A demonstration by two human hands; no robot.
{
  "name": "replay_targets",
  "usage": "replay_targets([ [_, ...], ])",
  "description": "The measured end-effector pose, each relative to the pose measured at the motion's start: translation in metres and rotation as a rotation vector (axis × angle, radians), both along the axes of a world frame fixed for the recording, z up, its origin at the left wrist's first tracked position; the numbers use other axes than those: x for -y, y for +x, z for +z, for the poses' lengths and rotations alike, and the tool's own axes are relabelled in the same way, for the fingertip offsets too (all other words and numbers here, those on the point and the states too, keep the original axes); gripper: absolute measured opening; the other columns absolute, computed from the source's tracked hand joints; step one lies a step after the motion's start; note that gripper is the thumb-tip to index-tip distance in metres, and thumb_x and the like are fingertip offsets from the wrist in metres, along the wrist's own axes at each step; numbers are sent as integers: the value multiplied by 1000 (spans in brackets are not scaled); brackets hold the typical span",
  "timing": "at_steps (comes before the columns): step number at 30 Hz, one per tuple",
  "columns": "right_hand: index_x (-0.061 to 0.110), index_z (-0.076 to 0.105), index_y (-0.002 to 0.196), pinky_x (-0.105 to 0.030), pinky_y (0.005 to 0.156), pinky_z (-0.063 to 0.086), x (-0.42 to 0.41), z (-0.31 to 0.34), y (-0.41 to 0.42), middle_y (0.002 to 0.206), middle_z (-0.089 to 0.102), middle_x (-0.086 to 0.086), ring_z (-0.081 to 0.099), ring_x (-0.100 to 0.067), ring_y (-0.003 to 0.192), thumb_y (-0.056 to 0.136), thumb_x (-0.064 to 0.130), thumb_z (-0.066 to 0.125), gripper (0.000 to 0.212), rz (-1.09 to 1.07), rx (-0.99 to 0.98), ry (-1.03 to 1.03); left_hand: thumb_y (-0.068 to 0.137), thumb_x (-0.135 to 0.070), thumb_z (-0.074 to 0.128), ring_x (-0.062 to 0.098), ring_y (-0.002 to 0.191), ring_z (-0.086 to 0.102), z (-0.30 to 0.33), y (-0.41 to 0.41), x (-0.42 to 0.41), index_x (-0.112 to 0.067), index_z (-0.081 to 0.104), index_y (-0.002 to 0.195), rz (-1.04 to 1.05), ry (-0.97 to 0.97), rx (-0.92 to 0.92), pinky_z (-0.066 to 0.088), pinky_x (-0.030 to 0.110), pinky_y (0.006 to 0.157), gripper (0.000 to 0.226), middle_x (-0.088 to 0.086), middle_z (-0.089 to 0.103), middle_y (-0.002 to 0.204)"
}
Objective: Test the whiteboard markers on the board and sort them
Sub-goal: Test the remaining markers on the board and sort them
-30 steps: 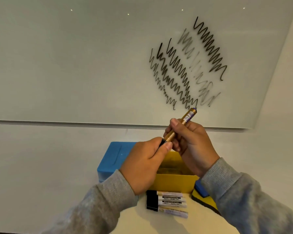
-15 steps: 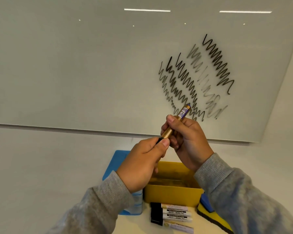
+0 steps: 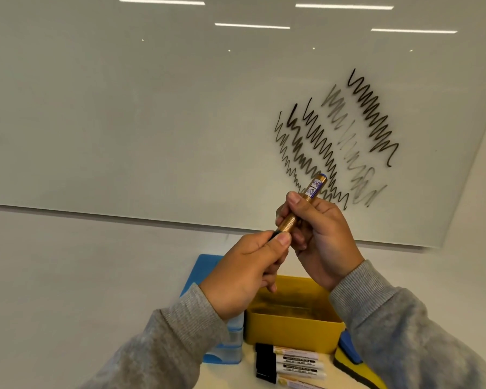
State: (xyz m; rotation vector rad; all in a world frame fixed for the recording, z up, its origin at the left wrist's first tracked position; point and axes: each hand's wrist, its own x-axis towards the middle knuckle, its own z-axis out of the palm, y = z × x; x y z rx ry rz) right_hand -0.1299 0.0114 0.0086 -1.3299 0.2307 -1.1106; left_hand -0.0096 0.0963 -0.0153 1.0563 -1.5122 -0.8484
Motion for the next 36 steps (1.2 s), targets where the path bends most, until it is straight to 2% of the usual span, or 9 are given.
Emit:
replay_targets([
  [7, 3, 57, 80, -15, 38, 32, -1, 0, 3, 71, 59, -12, 38, -7, 38, 88, 24, 62, 23, 14, 18, 11, 99, -45, 48, 9, 47, 34, -5, 3, 3, -14, 49, 76, -67, 31, -111, 47, 27, 59, 39, -7, 33, 57],
  [10, 7, 55, 76, -18, 46, 37, 2, 2, 3, 68, 57, -8, 45, -10, 47, 87, 22, 64, 21, -23, 21, 10, 102, -44, 44, 9, 49, 35, -6, 3, 3, -15, 49, 76, -63, 40, -72, 47, 28, 60, 39, -6, 34, 59],
  [14, 15, 50, 75, -30, 72, 39, 7, 11, 2, 70, 42, -1, 46, -15, 67, 94, 27, 61, 25, 124, 153, 229, 102, -44, 40, 8, 54, 42, -9, 4, 2, -28, 49, 74, 247, -117, 343, 42, 33, 58, 34, -12, 45, 56],
  [16, 18, 44, 69, -27, 64, 39, 5, 18, 3, 63, 34, 3, 41, -13, 59, 98, 32, 56, 35, 198, 192, 405, 99, -53, 34, 7, 52, 43, -10, 5, 0, -34, 44, 73, 345, -193, 516, 39, 29, 55, 34, -11, 46, 56],
  [19, 22, 33, 58, -23, 49, 24, -1, 33, 1, 53, 20, 6, 22, -10, 46, 99, 34, 55, 48, 194, 202, 534, 94, -60, 19, 10, 57, 49, -9, -3, -3, -36, 39, 79, 468, -301, 763, 34, 24, 54, 35, -9, 48, 63],
  [23, 24, 30, 52, -22, 39, 14, -4, 42, 5, 48, 15, 9, 13, -8, 40, 100, 32, 53, 54, 161, 215, 496, 96, -62, 22, 10, 60, 52, -12, -6, -1, -34, 46, 82, 424, -364, 621, 42, 28, 56, 39, -10, 51, 65],
  [28, 26, 24, 58, -21, 36, 17, 28, 72, -42, 47, 16, 10, 14, -7, 39, 101, 27, 50, 50, 40, 542, 431, 101, -54, 37, 6, 55, 41, -16, 11, -2, -31, 41, 69, 277, -328, 473, 38, 37, 58, 40, -11, 42, 59],
  [32, 25, 25, 60, -22, 41, 21, 35, 66, -60, 49, 16, 9, 17, -8, 42, 100, 30, 52, 48, 72, 378, 342, 99, -53, 40, 5, 58, 41, -16, 24, 7, -17, 44, 72, 315, -289, 361, 40, 38, 60, 46, -10, 41, 61],
  [36, 21, 34, 62, -24, 50, 32, 35, 44, -54, 55, 24, 5, 28, -10, 49, 99, 28, 54, 42, 46, 294, 314, 94, -61, 41, 7, 58, 41, -21, 20, 11, -15, 44, 74, 343, -305, 356, 40, 43, 61, 50, -8, 39, 60],
])
